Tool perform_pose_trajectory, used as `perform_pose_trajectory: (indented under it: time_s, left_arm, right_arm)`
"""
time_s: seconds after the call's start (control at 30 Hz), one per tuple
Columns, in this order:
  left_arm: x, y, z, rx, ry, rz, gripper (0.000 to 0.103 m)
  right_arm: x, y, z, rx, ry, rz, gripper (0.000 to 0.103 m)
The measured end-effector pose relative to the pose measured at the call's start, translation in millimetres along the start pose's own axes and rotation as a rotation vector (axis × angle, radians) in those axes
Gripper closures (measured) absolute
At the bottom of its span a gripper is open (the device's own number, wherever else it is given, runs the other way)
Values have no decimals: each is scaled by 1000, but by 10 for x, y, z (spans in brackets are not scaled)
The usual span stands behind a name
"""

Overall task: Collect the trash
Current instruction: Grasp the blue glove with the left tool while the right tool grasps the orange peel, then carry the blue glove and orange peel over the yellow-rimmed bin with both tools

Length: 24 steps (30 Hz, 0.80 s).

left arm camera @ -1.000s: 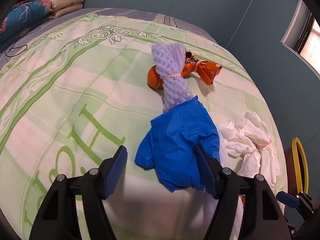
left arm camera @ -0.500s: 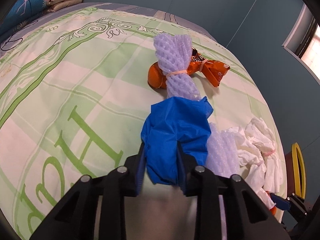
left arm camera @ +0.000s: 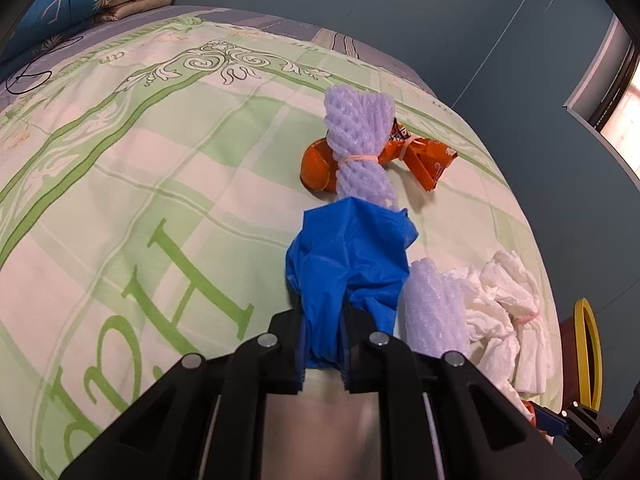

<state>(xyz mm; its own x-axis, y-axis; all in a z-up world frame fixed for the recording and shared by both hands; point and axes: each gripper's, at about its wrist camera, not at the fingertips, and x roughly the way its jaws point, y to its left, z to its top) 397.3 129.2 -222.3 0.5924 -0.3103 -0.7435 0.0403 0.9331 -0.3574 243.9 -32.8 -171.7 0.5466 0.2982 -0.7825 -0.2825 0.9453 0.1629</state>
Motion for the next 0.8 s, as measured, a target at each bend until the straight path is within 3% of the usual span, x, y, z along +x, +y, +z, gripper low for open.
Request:
perform_pose_trajectory:
  time_s: [0.5,0.8]
  left_arm:
    - [-667,-16,70,13,-93,26,92]
    - [-1071,-209,119,59,-150,33,92]
  right_arm:
    - [-527,65,22,-17,-99,23,72]
    - [-856,52,5,-10,-162,26,72]
